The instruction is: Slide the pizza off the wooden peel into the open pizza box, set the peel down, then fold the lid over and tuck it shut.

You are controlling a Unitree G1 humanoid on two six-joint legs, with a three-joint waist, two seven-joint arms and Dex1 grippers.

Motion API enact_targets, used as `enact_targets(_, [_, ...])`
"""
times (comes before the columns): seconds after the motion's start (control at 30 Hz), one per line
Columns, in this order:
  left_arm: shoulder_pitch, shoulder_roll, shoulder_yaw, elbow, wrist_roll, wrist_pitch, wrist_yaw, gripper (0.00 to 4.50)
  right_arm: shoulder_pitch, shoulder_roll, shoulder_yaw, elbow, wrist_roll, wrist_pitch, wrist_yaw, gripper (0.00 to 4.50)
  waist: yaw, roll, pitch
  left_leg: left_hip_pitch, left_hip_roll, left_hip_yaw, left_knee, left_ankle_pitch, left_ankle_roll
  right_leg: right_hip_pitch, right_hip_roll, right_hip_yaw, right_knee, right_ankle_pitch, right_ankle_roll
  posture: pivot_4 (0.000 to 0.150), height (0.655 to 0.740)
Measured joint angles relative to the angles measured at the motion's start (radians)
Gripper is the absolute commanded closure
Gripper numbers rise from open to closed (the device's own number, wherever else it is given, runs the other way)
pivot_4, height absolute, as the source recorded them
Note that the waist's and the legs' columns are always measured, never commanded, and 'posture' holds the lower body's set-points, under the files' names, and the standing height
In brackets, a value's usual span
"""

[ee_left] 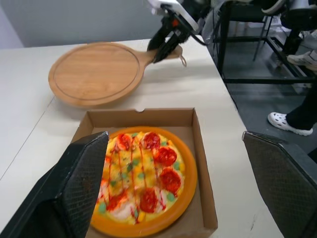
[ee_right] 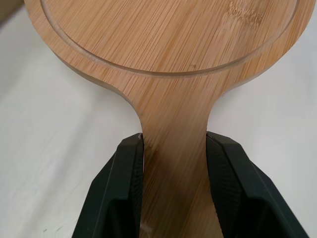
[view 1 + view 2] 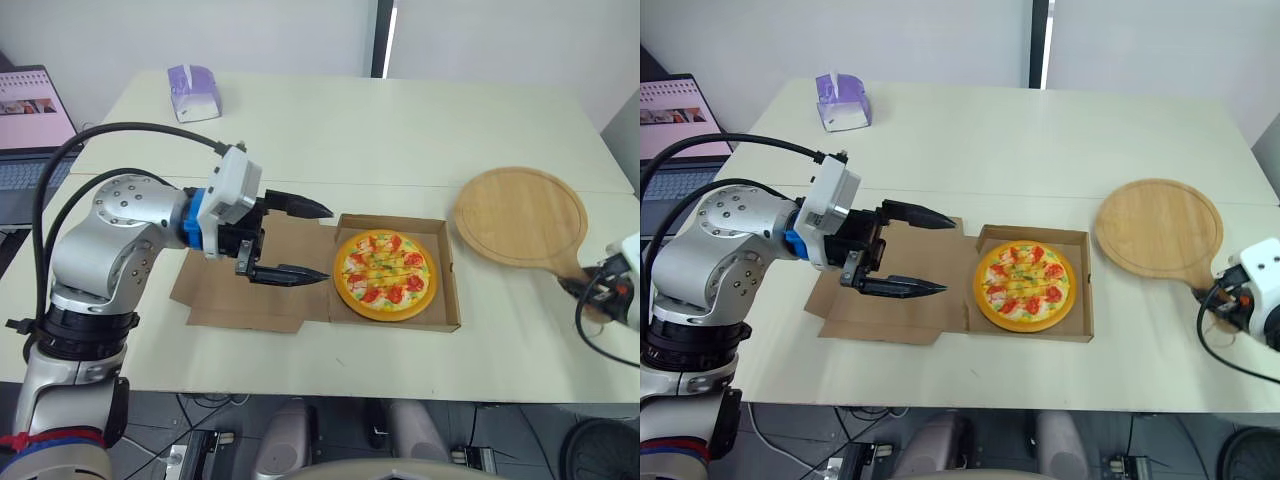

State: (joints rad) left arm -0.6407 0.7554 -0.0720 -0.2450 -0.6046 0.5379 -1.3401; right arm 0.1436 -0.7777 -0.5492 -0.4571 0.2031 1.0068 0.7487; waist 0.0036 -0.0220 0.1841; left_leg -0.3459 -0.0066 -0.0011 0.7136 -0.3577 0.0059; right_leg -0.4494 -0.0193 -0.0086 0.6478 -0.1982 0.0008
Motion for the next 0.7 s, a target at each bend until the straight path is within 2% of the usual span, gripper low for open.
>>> enact_targets(0.03, [0.000,-0.002,-0.005,-0.001,0.000,0.000,0.000,0.00,0.006,0.013,0.001,-0.002,0.003,0.017,-0.017,2.97,-0.004,0.001,0.000,0.001,0.000,0.001,0.000,0.000,0.000,0.000,0.000,0.000,0.000,-0.002,0.004,0.150,0.7192])
enact_targets(0.2, [-0.002,-0.039,-0.012,0.001,0.000,-0.002,0.013,0.00,0.005,0.089,0.004,0.001,0.011,0.072,-0.115,2.97,-0.009,0.002,-0.001,0.001,0.001,0.000,0.000,0.000,0.000,0.001,0.001,0.001,0.001,-0.002,0.004,0.150,0.7192])
enact_targets(0.33, [-0.002,-0.045,-0.012,0.002,0.000,-0.003,0.023,0.00,0.009,0.094,-0.002,0.013,0.016,0.078,-0.153,1.59,-0.006,0.002,-0.001,0.001,0.000,0.000,0.000,0.000,0.000,0.001,0.001,0.000,0.000,-0.002,0.004,0.150,0.7192])
enact_targets(0.47, [0.001,-0.045,-0.011,0.002,0.005,-0.005,0.044,0.00,0.042,0.037,-0.040,0.026,0.044,0.085,-0.124,0.22,-0.005,0.002,-0.001,0.001,-0.001,0.000,0.000,0.000,0.000,0.002,0.001,0.000,-0.001,-0.002,0.004,0.150,0.7192])
enact_targets(0.5, [0.003,-0.044,-0.010,0.002,0.008,-0.007,0.050,0.00,0.045,0.017,-0.057,0.027,0.058,0.083,-0.102,0.06,-0.005,0.002,-0.001,0.001,-0.001,0.000,0.000,0.000,0.000,0.002,0.001,0.000,-0.001,-0.002,0.004,0.150,0.7192])
enact_targets(0.6, [0.016,-0.042,-0.001,0.001,0.015,-0.018,0.073,0.00,0.055,-0.055,-0.081,0.030,0.090,0.052,-0.041,0.06,-0.007,0.002,-0.001,0.002,0.000,-0.001,0.000,0.000,0.000,0.004,0.001,0.000,-0.002,-0.002,0.005,0.150,0.7192])
enact_targets(0.7, [0.054,-0.035,0.026,0.004,0.030,-0.026,0.117,0.00,0.019,-0.122,-0.073,0.041,0.100,-0.066,0.025,0.06,-0.013,0.002,-0.001,0.004,0.001,0.000,0.000,0.000,0.000,0.004,0.002,0.000,-0.001,-0.003,0.005,0.150,0.7192])
